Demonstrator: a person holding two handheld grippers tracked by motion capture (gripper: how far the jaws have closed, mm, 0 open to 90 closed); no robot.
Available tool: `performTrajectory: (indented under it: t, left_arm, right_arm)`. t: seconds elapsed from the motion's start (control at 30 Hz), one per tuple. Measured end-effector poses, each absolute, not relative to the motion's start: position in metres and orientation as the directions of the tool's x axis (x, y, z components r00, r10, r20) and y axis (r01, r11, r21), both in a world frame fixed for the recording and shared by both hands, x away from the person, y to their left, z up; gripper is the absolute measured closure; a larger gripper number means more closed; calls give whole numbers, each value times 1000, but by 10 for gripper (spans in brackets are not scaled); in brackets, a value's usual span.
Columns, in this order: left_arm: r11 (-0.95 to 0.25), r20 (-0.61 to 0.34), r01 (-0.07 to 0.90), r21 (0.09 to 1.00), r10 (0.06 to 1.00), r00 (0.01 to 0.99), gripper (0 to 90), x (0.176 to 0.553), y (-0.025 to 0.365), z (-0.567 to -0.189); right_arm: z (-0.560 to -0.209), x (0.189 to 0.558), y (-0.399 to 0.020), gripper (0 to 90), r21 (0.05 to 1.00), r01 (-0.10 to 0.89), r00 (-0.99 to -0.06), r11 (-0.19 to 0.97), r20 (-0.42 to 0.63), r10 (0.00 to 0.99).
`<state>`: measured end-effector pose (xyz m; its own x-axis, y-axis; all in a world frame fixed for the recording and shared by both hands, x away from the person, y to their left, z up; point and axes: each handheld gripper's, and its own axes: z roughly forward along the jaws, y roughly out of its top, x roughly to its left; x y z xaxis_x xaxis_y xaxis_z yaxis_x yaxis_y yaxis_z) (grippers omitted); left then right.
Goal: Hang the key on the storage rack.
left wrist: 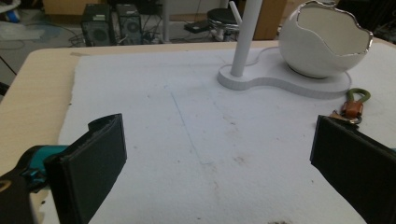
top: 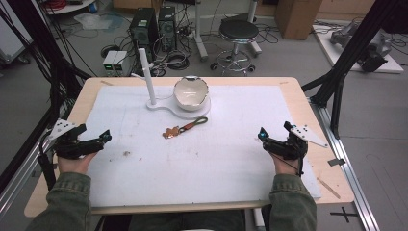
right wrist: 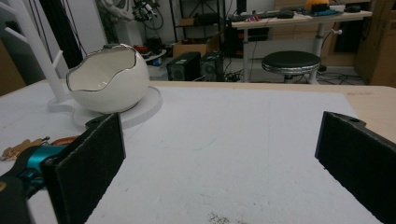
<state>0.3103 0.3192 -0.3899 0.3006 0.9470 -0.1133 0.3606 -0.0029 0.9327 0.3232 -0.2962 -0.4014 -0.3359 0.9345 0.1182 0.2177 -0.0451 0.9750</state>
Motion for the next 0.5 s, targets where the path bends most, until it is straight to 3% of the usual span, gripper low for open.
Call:
performTrajectory:
  t: [0.5]
  left_arm:
    - [-58, -97, 350, 935, 907, 410, 41, 326, 292, -357]
  right_arm:
    - [-402, 323, -297, 6, 975, 217, -330, -54, 125, 936]
